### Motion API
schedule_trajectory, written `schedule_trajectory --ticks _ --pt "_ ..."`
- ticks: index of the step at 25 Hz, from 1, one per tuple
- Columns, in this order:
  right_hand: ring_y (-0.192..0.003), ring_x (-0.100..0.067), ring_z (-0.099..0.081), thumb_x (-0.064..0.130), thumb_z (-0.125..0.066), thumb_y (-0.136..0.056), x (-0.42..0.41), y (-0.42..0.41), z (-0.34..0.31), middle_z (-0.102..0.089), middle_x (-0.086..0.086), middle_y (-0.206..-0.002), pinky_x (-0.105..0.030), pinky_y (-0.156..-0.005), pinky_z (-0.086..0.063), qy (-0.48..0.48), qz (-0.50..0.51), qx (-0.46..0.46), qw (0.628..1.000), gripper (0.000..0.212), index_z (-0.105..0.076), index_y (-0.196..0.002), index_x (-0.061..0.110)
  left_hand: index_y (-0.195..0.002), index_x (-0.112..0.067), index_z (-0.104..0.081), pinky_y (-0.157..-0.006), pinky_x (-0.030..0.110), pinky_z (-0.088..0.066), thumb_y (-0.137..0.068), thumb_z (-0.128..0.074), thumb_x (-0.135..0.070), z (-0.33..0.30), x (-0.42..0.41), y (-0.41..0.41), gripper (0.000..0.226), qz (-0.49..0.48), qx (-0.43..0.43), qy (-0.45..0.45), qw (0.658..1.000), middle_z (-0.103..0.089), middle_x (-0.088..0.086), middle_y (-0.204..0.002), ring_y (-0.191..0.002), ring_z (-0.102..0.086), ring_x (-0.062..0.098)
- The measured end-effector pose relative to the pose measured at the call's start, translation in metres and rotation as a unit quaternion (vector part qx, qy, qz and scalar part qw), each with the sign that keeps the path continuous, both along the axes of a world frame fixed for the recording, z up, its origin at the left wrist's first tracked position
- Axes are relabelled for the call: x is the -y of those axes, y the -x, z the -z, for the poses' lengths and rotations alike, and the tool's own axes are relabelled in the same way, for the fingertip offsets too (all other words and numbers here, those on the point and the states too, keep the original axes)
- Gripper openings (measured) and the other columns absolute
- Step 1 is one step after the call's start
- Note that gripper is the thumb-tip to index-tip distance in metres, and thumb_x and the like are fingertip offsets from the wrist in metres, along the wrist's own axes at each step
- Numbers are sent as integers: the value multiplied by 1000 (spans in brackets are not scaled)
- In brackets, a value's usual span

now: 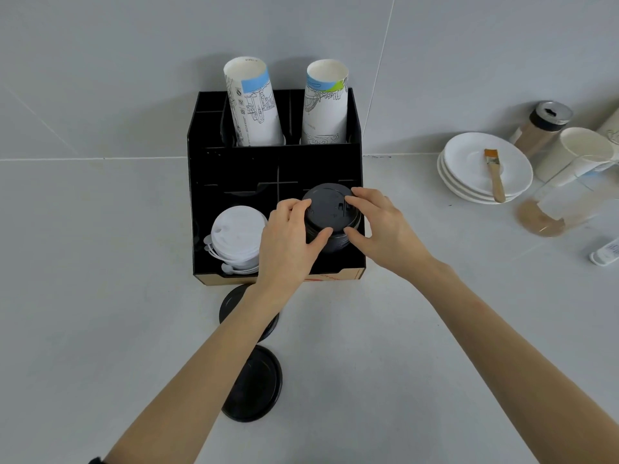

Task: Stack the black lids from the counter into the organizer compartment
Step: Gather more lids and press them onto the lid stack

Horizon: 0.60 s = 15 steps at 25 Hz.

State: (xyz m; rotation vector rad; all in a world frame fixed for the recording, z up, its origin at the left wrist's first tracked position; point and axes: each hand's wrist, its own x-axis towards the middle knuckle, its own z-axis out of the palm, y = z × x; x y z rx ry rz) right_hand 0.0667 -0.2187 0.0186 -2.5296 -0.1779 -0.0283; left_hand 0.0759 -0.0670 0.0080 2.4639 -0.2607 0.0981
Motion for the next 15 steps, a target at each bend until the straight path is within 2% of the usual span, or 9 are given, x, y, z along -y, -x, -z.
schedule_trajectory --ticks 5,10,15 --pt "-130 -29 -35 10 -55 -84 -4 3 2 -38 -14 -142 -36 -106 -33 -11 11 5 1000 46 -40 -128 5 -124 -8 -42 -89 39 -46 -81 -62 -26 0 -2 2 52 7 -5 1 1000 -47 15 -125 -111 -49 28" --pt "-132 -27 -34 12 -55 -85 -6 10 -5 -34 -12 -145 -37 -108 -31 -8 11 12 1000 48 -37 -130 8 -130 -11 -36 -94 40 -45 -83 -60 -23 -5 -13 8 55 45 -25 -10 999 -40 12 -136 -116 -47 25" --pt "-131 -26 -36 10 -54 -85 -20 25 -17 -35 -9 -145 -37 -106 -34 -33 4 44 998 49 -36 -130 11 -128 -13 -39 -97 39 -40 -84 -58 -24 -9 -42 27 49 26 -32 0 999 -46 11 -133 -119 -45 25"
